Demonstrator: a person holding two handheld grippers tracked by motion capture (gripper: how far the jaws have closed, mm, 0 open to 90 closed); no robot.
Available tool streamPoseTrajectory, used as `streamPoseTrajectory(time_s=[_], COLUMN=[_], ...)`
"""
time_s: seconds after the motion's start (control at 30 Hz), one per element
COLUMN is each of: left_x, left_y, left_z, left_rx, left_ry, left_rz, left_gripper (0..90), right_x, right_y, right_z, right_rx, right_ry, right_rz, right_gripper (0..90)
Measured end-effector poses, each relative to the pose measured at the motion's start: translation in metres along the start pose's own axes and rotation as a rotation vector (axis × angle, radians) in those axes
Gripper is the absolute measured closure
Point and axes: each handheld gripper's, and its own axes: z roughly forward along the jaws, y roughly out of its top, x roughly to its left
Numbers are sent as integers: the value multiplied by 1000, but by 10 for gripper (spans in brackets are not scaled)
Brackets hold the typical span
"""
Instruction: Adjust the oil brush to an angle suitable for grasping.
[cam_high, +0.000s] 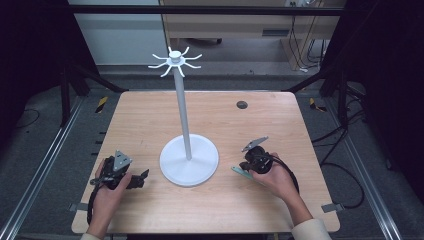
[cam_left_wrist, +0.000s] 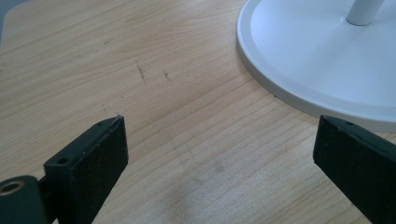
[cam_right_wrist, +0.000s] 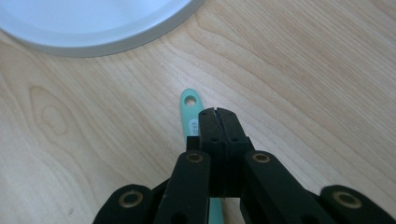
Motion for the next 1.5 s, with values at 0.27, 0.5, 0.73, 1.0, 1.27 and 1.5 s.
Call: streamPoseTrajectory(time_s=[0.27,0.5,0.73,1.0,1.27,1.5], left_x=[-2,-1,0,-1,-1,-1], left_y=[0,0,-1,0,-1,-1], left_z=[0,-1,-1,0,0,1], left_rx=[1,4,2,2,4,7], left_ry=[-1,4,5,3,0,-2], left_rz=[2,4,1,1,0,2], left_gripper=[28,29,28,28,29,29], right_x=[9,9,5,2,-4,-8], right_y=[1,-2,-5,-8,-9,-12], right_z=[-28,-39,-44,-45,-40,-38], right_rx=[63,116,160,200,239,274], right_ry=[-21,-29,-35,-36,-35,-29], right_rz=[-98,-116,-139,-141,-132,-139], right_gripper=[886,867,847,826,786,728])
